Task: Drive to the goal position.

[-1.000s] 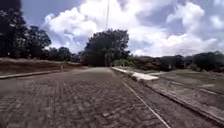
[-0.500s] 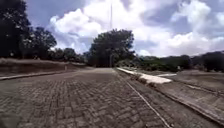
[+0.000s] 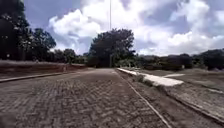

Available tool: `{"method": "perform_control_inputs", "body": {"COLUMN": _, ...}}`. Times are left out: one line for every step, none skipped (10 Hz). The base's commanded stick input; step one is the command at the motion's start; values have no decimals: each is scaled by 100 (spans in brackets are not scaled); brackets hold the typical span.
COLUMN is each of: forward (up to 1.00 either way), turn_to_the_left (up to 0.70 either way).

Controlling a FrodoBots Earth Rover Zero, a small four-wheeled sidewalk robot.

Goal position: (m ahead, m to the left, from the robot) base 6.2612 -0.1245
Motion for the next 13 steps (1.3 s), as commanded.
{"method": "perform_control_inputs", "body": {"forward": 100, "turn_to_the_left": 0}}
{"method": "perform_control_inputs", "body": {"forward": 100, "turn_to_the_left": 0}}
{"method": "perform_control_inputs", "body": {"forward": 100, "turn_to_the_left": 0}}
{"method": "perform_control_inputs", "body": {"forward": 100, "turn_to_the_left": 0}}
{"method": "perform_control_inputs", "body": {"forward": 100, "turn_to_the_left": 0}}
{"method": "perform_control_inputs", "body": {"forward": 100, "turn_to_the_left": 0}}
{"method": "perform_control_inputs", "body": {"forward": 100, "turn_to_the_left": 0}}
{"method": "perform_control_inputs", "body": {"forward": 100, "turn_to_the_left": 0}}
{"method": "perform_control_inputs", "body": {"forward": 100, "turn_to_the_left": 0}}
{"method": "perform_control_inputs", "body": {"forward": 100, "turn_to_the_left": 0}}
{"method": "perform_control_inputs", "body": {"forward": 100, "turn_to_the_left": 0}}
{"method": "perform_control_inputs", "body": {"forward": 100, "turn_to_the_left": 0}}
{"method": "perform_control_inputs", "body": {"forward": 100, "turn_to_the_left": 0}}
